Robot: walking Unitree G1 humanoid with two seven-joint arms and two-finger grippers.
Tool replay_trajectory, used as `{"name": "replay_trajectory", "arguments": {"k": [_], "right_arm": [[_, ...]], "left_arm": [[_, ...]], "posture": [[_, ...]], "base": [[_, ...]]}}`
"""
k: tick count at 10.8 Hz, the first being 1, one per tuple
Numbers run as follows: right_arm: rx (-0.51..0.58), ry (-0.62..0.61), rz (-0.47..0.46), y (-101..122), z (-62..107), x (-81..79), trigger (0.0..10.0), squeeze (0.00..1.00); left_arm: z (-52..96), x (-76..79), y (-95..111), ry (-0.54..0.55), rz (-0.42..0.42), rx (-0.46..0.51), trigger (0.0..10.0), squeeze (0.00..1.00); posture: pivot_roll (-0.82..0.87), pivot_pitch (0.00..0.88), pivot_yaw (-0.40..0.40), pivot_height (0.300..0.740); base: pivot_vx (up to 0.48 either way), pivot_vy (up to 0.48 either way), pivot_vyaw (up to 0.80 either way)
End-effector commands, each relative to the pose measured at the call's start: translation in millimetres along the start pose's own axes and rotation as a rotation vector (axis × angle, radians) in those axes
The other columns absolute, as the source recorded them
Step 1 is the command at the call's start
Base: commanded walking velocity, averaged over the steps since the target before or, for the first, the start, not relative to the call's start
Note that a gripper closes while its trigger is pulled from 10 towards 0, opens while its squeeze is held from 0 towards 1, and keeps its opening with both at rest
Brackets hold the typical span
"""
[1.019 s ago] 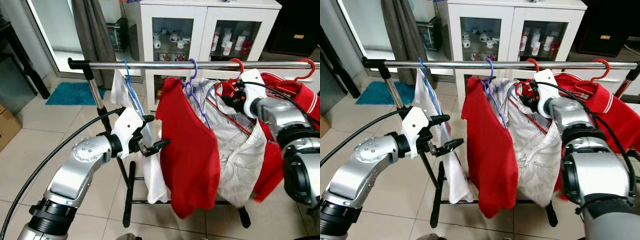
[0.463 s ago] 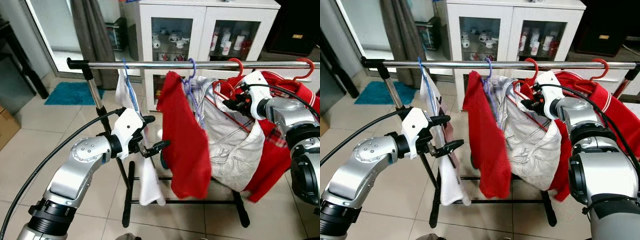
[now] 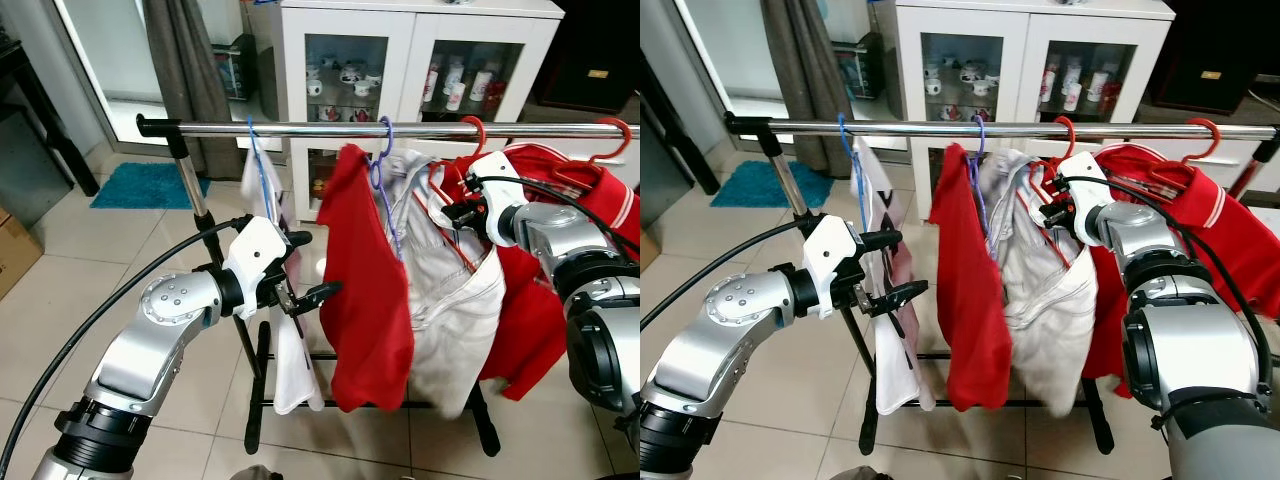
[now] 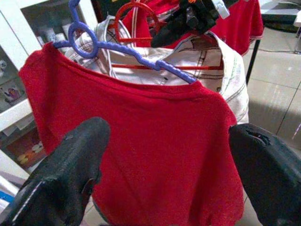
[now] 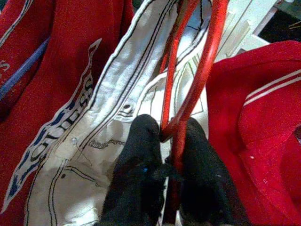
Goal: Hang hanger
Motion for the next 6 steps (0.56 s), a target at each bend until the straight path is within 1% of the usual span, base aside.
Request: {"name": "replay_trajectory", "arguments": {"k": [1,3,6], "right_arm": [[0.008,-0.001,-0.009,4.2,-0.6,-1.6,0.0,0.00],[0.018,-0.006,-0.027,4.6,-0.5,-1.2,0.0,0.00],[0.034,0.000,-0.030,7.9,0.0,-1.5,0.0,0.00]], "left_arm": [[1.5,0.7,2.3,-0.013,-0.009,0.003,10.0,0.00],[1.2,-0.4,2.8,-0.011,-0.011,0.003,10.0,0.00],[-1.6,-2.5,4.4,-0.015,-0.020,0.009,10.0,0.00]], "posture": [[-0.03,0.000,0.001,0.740],[-0.03,0.000,0.005,0.740],[-0.04,0.000,0.012,0.740]], "base": [[0.000,0.000,0.00],[0.000,0.000,0.00],[0.000,0.000,0.00]]}}
Point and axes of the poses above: a point about 5 cm out from each wrist's last joint towards the gripper, its own z axis pointing back from the gripper into the wrist, its own y axis along the axis of the wrist's last joint, x = y × z, the point moved 1 cm from there along -z, pointing out of the wrist towards the gripper, and after that the axes turned 15 degrees about -z, right-handed, at the moved point
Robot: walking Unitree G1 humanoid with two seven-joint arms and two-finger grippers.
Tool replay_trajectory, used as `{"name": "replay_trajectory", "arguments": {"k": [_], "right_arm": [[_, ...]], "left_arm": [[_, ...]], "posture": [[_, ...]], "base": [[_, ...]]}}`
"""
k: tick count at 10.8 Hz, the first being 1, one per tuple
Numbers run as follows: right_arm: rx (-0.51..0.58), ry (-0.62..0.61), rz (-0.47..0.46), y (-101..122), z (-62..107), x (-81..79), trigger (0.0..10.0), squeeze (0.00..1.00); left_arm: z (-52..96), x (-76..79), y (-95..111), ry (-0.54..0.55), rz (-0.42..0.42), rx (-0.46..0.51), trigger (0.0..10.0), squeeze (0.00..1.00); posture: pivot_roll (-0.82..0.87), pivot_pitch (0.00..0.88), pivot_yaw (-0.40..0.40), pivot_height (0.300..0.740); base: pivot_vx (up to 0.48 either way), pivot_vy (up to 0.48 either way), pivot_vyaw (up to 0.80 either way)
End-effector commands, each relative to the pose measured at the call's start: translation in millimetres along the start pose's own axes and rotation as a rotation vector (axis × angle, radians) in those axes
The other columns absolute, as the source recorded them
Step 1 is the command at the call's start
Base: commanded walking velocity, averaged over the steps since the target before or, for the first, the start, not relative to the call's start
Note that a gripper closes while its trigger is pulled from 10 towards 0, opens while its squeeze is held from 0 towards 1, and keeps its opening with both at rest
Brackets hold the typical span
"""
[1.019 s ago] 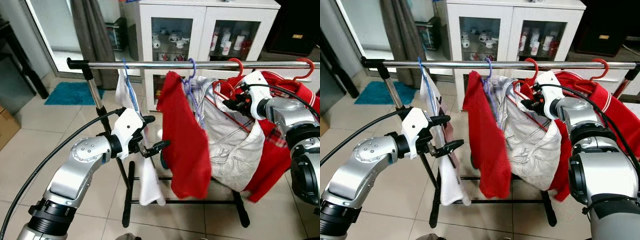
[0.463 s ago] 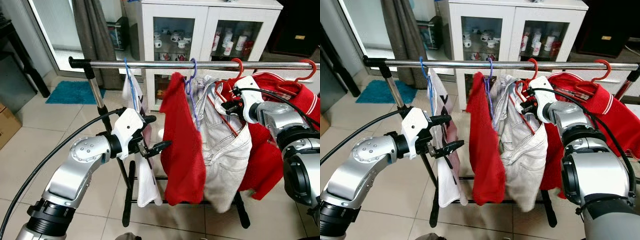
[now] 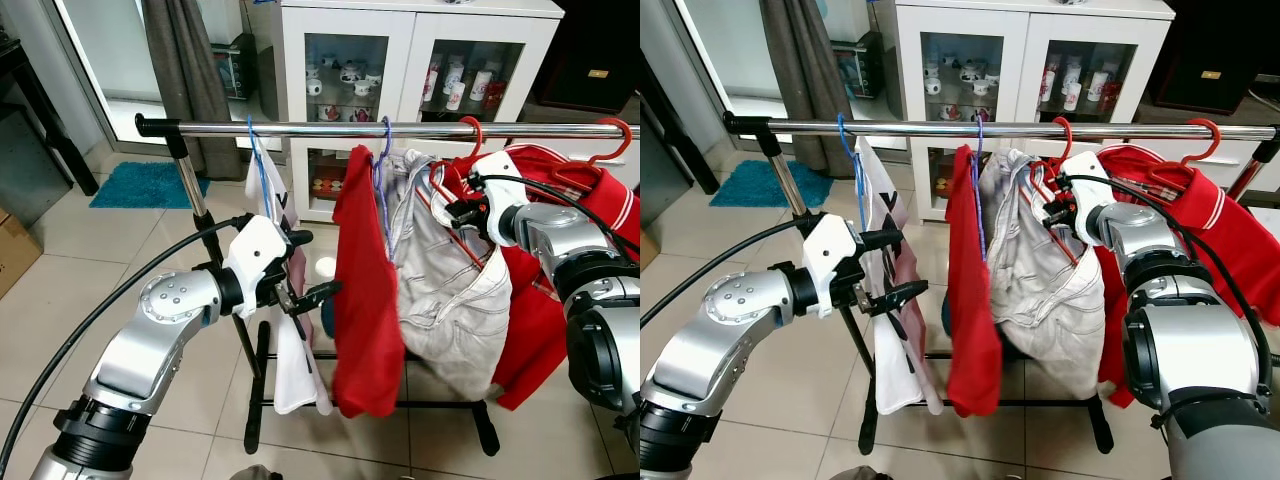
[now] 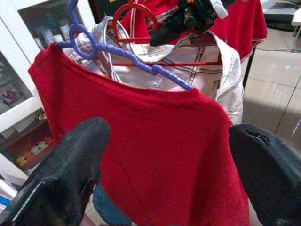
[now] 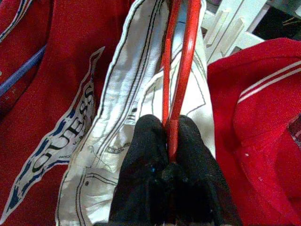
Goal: Hang hanger
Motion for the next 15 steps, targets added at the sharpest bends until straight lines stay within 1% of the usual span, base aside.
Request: {"name": "replay_trajectory", "arguments": {"k": [1,2,4,5,6,7,8,9,10,11,12,13,14,15], "right_arm": [[0.026,0.018,-0.006,8,-0.4,-3.4,0.0,0.00],[0.044,0.035,0.000,11,0.9,-3.2,0.0,0.00],[0.078,0.064,0.013,18,7.5,2.4,0.0,0.00],[0.126,0.059,-0.006,24,15.7,12.1,0.0,0.00],[0.161,0.071,-0.015,25,23.3,20.2,0.0,0.00],[0.178,0.073,-0.025,26,26.6,23.6,0.0,0.00],[0.211,0.068,-0.030,27,31.1,28.0,0.0,0.00],[0.261,0.072,-0.036,32,36.2,30.2,0.0,0.00],[0.280,0.088,-0.030,33,39.0,29.0,0.0,0.00],[0.305,0.126,-0.017,31,45.2,22.0,0.0,0.00],[0.277,0.151,0.017,15,49.5,11.2,0.0,0.00],[0.233,0.116,0.052,-8,50.7,7.1,0.0,0.00],[0.228,0.093,0.041,-17,52.1,5.9,0.0,0.00],[0.237,0.049,0.006,-28,57.9,-1.5,0.0,0.00]], "left_arm": [[-1.7,-1.4,3,-0.008,-0.012,0.007,10.0,0.00],[-1.9,-2.0,4,-0.003,-0.014,0.009,10.0,0.00],[0.7,-6.7,4,0.049,-0.014,0.006,10.0,0.00],[2.4,-12.0,0,0.112,0.003,-0.020,10.0,0.00],[1.6,-16.4,-3,0.163,0.038,-0.042,10.0,0.00],[0.5,-16.7,-3,0.176,0.057,-0.040,10.0,0.00],[-1.5,-16.7,-6,0.196,0.038,-0.059,10.0,0.00],[-4.9,-17.4,-8,0.221,0.037,-0.071,10.0,0.00],[-7.3,-18.4,-6,0.242,0.036,-0.060,10.0,0.00],[-9.8,-19.0,-3,0.274,0.043,-0.041,10.0,0.00],[-9.3,-17.5,-4,0.289,0.054,-0.039,10.0,0.00],[-7.1,-14.2,-8,0.292,0.062,-0.050,10.0,0.00],[-5.5,-13.6,-10,0.302,0.069,-0.060,10.0,0.00],[-3.3,-13.2,-14,0.320,0.066,-0.084,10.0,0.00]], "posture": [[-0.04,0.000,0.013,0.740],[-0.03,0.000,0.008,0.740],[-0.03,0.000,-0.001,0.740],[-0.03,0.000,0.000,0.740],[-0.04,0.000,0.014,0.740],[-0.05,0.000,0.023,0.740],[-0.06,0.000,0.041,0.740],[-0.07,0.000,0.050,0.740],[-0.07,0.000,0.051,0.740],[-0.08,0.000,0.048,0.740],[-0.08,0.000,0.042,0.740],[-0.07,0.000,0.032,0.740],[-0.07,0.000,0.028,0.740],[-0.07,0.000,0.017,0.740]], "base": [[0.000,0.000,0.00],[0.000,0.000,0.00],[0.000,0.000,0.00],[0.000,0.000,0.00],[0.000,0.000,0.00],[0.000,0.000,0.00],[0.000,0.000,0.00],[0.000,0.000,0.00],[0.000,0.000,0.00],[0.000,0.000,0.00],[0.000,0.000,0.00],[0.000,0.000,0.00],[0.000,0.000,0.00],[0.000,0.000,0.00]]}}
Point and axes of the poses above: a point about 5 cm out from each wrist's last joint towards the gripper, its own z axis pointing back from the gripper into the wrist, its own y axis along the axis of the wrist's last joint, x = y × z, the point moved 1 cm from there along -z, pointing out of the wrist towards the gripper, and after that the axes turned 15 degrees about -z, right-handed, at the moved point
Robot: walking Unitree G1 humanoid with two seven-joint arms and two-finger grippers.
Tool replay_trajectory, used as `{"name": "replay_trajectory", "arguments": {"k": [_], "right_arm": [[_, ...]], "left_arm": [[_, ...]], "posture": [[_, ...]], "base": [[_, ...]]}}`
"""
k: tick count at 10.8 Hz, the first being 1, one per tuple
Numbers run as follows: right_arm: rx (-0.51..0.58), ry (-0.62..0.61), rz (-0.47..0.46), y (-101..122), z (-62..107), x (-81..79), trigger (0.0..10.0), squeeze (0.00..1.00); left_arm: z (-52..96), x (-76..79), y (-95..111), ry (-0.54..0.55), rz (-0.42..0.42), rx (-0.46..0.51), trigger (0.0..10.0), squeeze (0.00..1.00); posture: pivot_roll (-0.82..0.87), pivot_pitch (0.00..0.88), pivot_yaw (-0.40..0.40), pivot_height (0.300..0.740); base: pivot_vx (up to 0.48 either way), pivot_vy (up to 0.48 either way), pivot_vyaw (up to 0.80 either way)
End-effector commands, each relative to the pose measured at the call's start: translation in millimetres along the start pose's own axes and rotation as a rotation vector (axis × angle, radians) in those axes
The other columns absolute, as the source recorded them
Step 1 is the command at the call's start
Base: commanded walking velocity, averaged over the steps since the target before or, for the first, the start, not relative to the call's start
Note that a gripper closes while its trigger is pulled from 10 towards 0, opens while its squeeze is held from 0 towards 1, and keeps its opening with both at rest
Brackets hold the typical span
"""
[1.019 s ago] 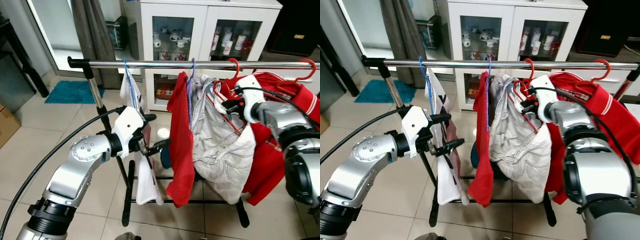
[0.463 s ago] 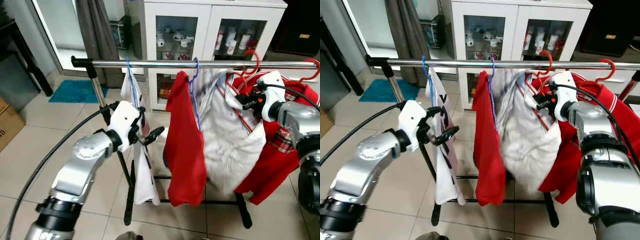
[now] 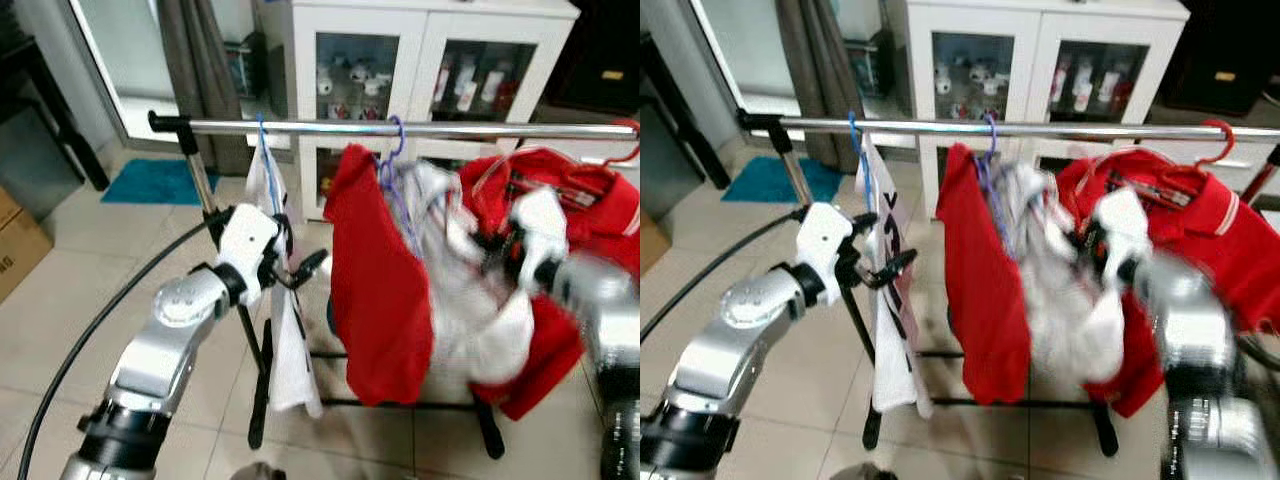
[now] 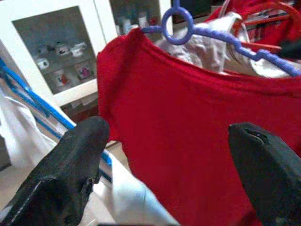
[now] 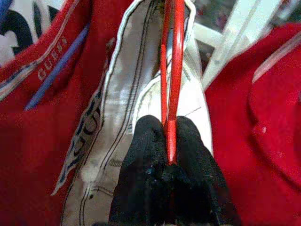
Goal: Hang hanger
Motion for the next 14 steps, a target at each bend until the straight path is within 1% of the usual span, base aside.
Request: {"name": "replay_trajectory", "arguments": {"k": [1,2,3,4,5,6,9,12,14], "right_arm": [[0.117,-0.017,0.010,23,6.2,-9.1,0.0,0.00],[0.114,-0.060,0.004,13,7.4,-14.0,6.4,0.00],[0.126,-0.148,-0.044,2,9.5,-16.0,10.0,0.00],[0.116,-0.218,-0.083,-9,15.1,-16.7,10.0,0.00],[0.112,-0.242,-0.105,-12,18.3,-16.6,10.0,0.00],[0.118,-0.278,-0.089,-13,21.3,-14.6,10.0,0.00],[0.131,-0.283,-0.088,-16,25.5,-24.1,10.0,0.00],[0.131,-0.350,-0.064,-15,33.3,-15.9,10.0,0.00],[0.126,-0.362,-0.061,-17,36.5,-16.2,10.0,0.00]], "left_arm": [[1.7,-1.1,-1,0.016,-0.011,-0.008,10.0,0.00],[1.7,-1.8,-2,0.023,-0.013,-0.015,10.0,0.00],[2.2,-1.2,-3,0.027,-0.015,-0.018,10.0,0.00],[3.2,-0.4,-3,0.028,-0.016,-0.019,10.0,0.00],[4.0,0.0,-4,0.029,-0.014,-0.020,10.0,0.00],[4.6,2.0,-4,0.018,-0.013,-0.021,10.0,0.00],[5.9,5.0,-8,0.026,-0.001,-0.030,10.0,0.00],[10.2,7.4,-13,0.034,0.014,-0.038,10.0,0.00],[11.1,6.5,-14,0.030,0.008,-0.039,10.0,0.00]], "posture": [[-0.07,0.000,0.008,0.740],[-0.07,0.000,0.003,0.740],[-0.07,0.000,-0.006,0.740],[-0.07,0.000,-0.012,0.740],[-0.07,0.000,-0.010,0.740],[-0.08,0.000,-0.006,0.740],[-0.08,0.000,-0.017,0.740],[-0.09,0.000,-0.027,0.740],[-0.10,0.000,-0.024,0.740]], "base": [[-0.270,0.000,0.00],[-0.270,0.000,0.00],[-0.266,0.000,0.00],[-0.266,0.000,0.00],[-0.266,0.000,0.00],[-0.270,0.000,0.00],[-0.268,0.000,0.00],[-0.251,0.000,0.00],[-0.244,0.000,0.00]]}}
Point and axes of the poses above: a point about 5 cm out from each wrist's last joint towards the gripper, its own z axis pointing back from the gripper into the wrist, its own y axis along the axis of the wrist's last joint, x = y × z, the point moved 1 cm from there along -z, pointing out of the wrist towards the gripper, and after that the axes turned 15 degrees about -z, right-handed, at the moved point
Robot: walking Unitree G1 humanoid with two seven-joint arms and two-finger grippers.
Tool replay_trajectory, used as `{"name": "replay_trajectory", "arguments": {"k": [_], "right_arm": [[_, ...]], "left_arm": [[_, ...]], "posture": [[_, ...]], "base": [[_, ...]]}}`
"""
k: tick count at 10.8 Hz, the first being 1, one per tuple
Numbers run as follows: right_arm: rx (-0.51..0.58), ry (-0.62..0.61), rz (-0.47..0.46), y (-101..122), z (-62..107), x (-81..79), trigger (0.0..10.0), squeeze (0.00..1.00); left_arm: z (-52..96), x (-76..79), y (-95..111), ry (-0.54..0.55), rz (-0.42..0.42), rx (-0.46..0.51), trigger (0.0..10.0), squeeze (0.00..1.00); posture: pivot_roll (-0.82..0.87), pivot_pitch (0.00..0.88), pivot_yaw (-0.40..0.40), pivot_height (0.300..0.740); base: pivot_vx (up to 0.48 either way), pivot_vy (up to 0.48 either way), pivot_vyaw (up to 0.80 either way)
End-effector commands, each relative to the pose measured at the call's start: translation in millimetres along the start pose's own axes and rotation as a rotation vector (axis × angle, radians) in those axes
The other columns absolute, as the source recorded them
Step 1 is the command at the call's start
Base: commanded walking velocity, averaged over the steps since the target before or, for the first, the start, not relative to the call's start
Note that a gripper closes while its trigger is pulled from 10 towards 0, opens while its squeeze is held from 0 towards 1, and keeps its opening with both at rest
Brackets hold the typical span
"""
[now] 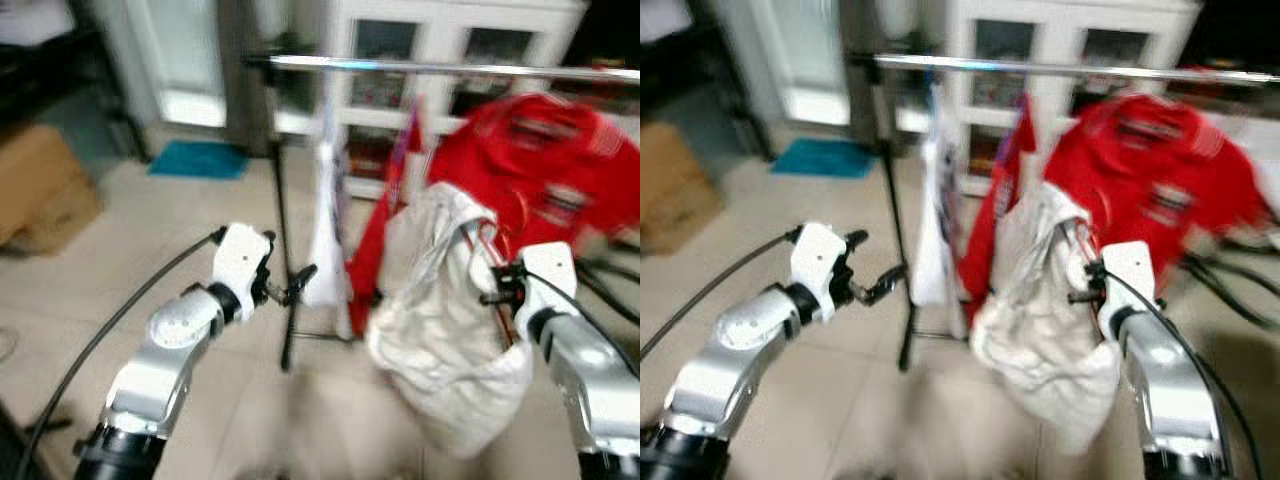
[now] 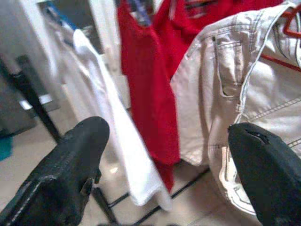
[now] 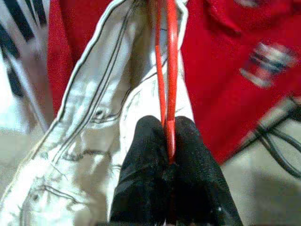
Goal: Hang hanger
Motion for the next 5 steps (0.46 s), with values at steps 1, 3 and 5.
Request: {"name": "replay_trajectory", "arguments": {"k": [1,3,5], "right_arm": [[0.077,0.001,0.017,18,3.8,-1.4,10.0,0.00],[0.071,0.009,0.026,19,6.7,0.9,10.0,0.00],[0.072,0.121,0.070,30,11.5,-4.4,10.0,0.00]], "left_arm": [[1.3,-3.0,0,0.002,-0.014,-0.003,10.0,0.00],[2.1,-9.0,-3,-0.032,-0.024,-0.007,10.0,0.00],[-1.3,-20.9,9,-0.107,0.067,0.093,10.0,1.00]], "posture": [[-0.10,0.000,-0.019,0.740],[-0.12,0.000,0.000,0.740],[-0.13,0.000,0.015,0.740]], "base": [[-0.240,0.000,0.00],[0.000,0.000,0.00],[0.000,0.000,0.00]]}}
Point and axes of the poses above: a point about 5 cm out from each wrist's last joint towards the gripper, its own z axis pointing back from the gripper into the wrist, its own y axis along the axis of the wrist's last joint, x = y × z, the point moved 1 cm from there along -z, pointing out of the wrist towards the gripper, and after that the axes turned 15 degrees about -z, right-handed, at the moved point
